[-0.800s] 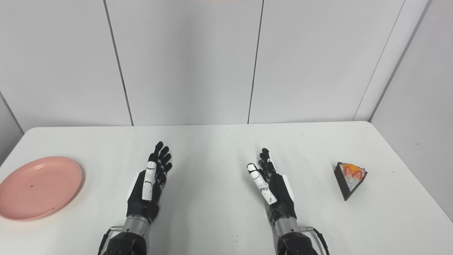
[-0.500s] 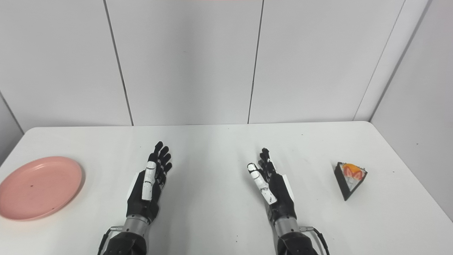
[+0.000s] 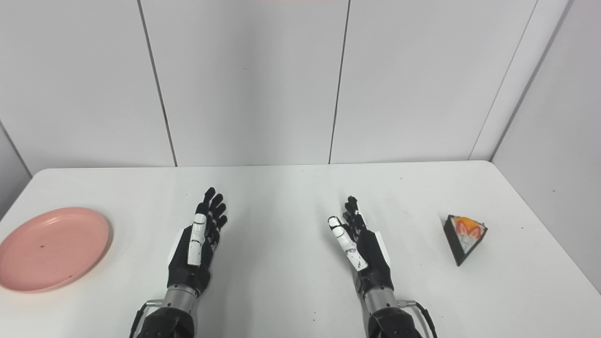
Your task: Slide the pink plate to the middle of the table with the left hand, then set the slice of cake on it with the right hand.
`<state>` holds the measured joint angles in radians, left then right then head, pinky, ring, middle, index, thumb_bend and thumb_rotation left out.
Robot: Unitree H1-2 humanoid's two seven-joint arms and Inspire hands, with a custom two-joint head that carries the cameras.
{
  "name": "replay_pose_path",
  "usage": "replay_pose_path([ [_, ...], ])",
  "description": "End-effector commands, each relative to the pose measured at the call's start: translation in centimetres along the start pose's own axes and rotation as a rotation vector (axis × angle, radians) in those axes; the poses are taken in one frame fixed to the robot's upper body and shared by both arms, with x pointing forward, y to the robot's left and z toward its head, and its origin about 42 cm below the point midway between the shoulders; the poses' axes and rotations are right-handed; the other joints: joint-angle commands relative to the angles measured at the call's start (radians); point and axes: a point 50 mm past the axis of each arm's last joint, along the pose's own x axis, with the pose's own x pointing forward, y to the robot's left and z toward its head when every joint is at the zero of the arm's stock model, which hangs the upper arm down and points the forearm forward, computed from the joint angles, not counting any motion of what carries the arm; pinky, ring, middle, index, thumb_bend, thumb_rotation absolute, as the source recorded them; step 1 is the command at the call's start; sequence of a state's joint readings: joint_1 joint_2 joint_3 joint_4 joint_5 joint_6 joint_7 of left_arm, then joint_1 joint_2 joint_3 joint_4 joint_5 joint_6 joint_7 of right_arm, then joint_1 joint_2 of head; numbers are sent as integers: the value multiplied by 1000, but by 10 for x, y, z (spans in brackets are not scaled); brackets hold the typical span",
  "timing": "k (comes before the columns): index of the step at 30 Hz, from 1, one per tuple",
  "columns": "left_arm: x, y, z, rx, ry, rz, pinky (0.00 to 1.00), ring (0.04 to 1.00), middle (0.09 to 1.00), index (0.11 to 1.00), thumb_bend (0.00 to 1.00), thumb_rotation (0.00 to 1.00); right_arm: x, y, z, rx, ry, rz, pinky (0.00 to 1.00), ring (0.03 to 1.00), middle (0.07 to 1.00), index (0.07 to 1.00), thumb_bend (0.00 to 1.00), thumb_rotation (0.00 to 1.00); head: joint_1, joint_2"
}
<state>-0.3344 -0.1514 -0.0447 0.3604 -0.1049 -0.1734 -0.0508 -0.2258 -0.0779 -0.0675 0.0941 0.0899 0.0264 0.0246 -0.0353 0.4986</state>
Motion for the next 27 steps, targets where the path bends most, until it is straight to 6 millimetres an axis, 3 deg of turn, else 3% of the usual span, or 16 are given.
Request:
replay_pose_path([
  [1,-19,14,-24,0,60,27,1000,1000,1000,1000,625,985,10,3,20,-3,-89,11,1000,1000,1000,1000,530,710,1,1],
  [16,-18,15,-22,26,53,21,1000,1000,1000,1000,628,1000,10,2,17,3,-88,1,1000,1000,1000,1000,524,718,41,-16],
  [24,-7,19,7,-24,15,39,1000,1000,1000,1000,665,973,10,-3,14,22,-85,10,1000,1000,1000,1000,476,707,133,-46],
  [27,-4,26,21,-26,-4,59,1000,1000,1000,1000,685,967,15,-4,11,18,-81,14,1000,1000,1000,1000,513,747,151,-53],
])
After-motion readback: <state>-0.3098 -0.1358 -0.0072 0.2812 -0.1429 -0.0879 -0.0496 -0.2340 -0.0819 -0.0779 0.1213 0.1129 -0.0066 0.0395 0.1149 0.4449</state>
